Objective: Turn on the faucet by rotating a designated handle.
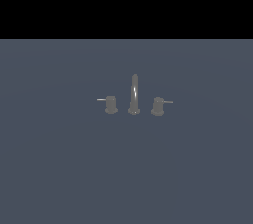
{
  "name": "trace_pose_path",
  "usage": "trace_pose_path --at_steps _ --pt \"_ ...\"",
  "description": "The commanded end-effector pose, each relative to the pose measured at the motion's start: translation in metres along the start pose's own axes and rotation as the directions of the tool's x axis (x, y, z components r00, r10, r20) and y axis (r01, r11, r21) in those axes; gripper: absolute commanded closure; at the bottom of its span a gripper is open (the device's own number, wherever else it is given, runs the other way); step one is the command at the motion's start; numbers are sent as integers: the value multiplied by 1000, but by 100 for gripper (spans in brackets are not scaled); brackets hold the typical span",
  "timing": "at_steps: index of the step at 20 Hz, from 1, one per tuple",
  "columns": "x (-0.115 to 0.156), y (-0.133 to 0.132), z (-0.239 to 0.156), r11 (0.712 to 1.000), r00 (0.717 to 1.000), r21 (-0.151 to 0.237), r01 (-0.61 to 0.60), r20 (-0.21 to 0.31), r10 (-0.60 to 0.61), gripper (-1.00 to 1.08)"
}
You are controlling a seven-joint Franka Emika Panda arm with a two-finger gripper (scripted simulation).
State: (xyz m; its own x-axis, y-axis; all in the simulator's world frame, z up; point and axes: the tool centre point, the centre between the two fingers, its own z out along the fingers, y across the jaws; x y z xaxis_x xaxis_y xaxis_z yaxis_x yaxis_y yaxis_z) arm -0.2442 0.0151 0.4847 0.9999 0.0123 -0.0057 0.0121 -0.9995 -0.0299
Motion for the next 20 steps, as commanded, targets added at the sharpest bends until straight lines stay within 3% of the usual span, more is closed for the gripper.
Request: trace_pose_path --at_steps 1,10,20 --pt "0 0 0 1000 1000 0 0 0 0 108" --pt "-3 -10 9 997 998 -46 56 34 -54 108" --pt "8 -8 12 999 999 -45 18 31 -17 108"
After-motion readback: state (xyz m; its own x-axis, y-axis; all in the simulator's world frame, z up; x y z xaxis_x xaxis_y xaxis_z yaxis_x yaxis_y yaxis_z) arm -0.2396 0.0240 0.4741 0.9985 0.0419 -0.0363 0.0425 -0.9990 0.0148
